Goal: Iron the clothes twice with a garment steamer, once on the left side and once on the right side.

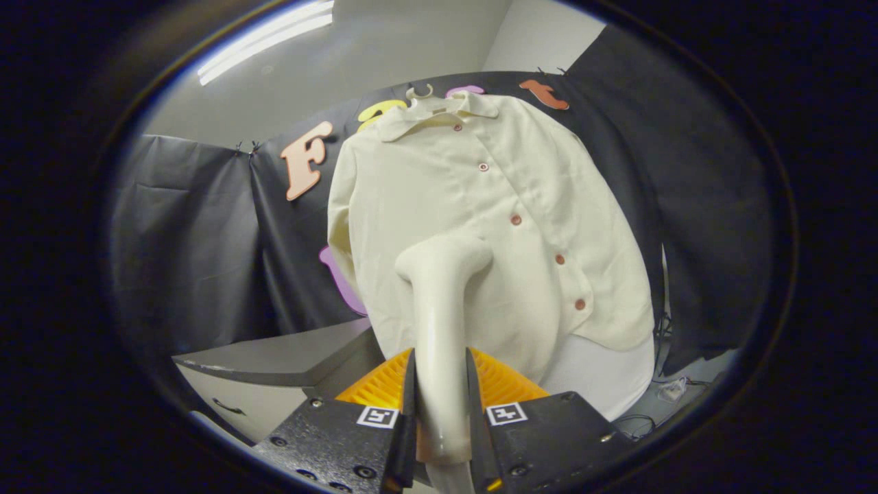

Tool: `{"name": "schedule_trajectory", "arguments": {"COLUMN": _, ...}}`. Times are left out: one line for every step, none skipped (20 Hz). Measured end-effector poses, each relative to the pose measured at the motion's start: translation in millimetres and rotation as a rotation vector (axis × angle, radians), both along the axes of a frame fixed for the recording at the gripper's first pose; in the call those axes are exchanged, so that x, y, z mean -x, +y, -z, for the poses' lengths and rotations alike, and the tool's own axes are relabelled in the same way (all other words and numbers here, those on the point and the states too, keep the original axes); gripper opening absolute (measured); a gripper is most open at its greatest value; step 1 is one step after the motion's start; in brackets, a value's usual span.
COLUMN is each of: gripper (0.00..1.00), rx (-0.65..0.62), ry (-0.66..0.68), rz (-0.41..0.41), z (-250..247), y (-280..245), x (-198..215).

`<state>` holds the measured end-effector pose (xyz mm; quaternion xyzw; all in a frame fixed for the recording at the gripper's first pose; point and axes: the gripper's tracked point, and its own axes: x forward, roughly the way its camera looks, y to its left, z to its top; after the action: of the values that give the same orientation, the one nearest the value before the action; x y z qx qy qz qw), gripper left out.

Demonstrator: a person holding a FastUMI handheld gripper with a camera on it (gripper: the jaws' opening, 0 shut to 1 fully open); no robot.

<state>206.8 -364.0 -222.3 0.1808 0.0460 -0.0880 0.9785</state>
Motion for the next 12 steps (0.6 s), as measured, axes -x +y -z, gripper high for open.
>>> {"name": "schedule_trajectory", "arguments": {"gripper": 0.33, "rx": -0.003, "ry": 0.008, "rz": -0.003, "z": 9, "y": 2, "x": 3}}
{"name": "schedule_trajectory", "arguments": {"gripper": 0.33, "rx": -0.012, "ry": 0.017, "rz": -0.008, "z": 19, "y": 3, "x": 5}}
{"name": "schedule_trajectory", "arguments": {"gripper": 0.32, "rx": -0.02, "ry": 0.03, "rz": -0.015, "z": 29, "y": 4, "x": 8}}
{"name": "schedule_trajectory", "arguments": {"gripper": 0.32, "rx": -0.021, "ry": 0.039, "rz": -0.019, "z": 39, "y": 4, "x": 11}}
{"name": "schedule_trajectory", "arguments": {"gripper": 0.32, "rx": -0.023, "ry": 0.045, "rz": -0.019, "z": 47, "y": 5, "x": 14}}
{"name": "schedule_trajectory", "arguments": {"gripper": 0.32, "rx": -0.033, "ry": 0.054, "rz": -0.025, "z": 57, "y": 5, "x": 16}}
{"name": "schedule_trajectory", "arguments": {"gripper": 0.32, "rx": -0.044, "ry": 0.062, "rz": -0.031, "z": 66, "y": 6, "x": 19}}
{"name": "schedule_trajectory", "arguments": {"gripper": 0.32, "rx": -0.049, "ry": 0.068, "rz": -0.033, "z": 75, "y": 6, "x": 22}}
{"name": "schedule_trajectory", "arguments": {"gripper": 0.33, "rx": -0.053, "ry": 0.073, "rz": -0.035, "z": 84, "y": 5, "x": 24}}
{"name": "schedule_trajectory", "arguments": {"gripper": 0.33, "rx": -0.064, "ry": 0.08, "rz": -0.038, "z": 93, "y": 4, "x": 26}}
{"name": "schedule_trajectory", "arguments": {"gripper": 0.33, "rx": -0.075, "ry": 0.083, "rz": -0.041, "z": 101, "y": 4, "x": 29}}
{"name": "schedule_trajectory", "arguments": {"gripper": 0.33, "rx": -0.085, "ry": 0.086, "rz": -0.045, "z": 108, "y": 4, "x": 32}}
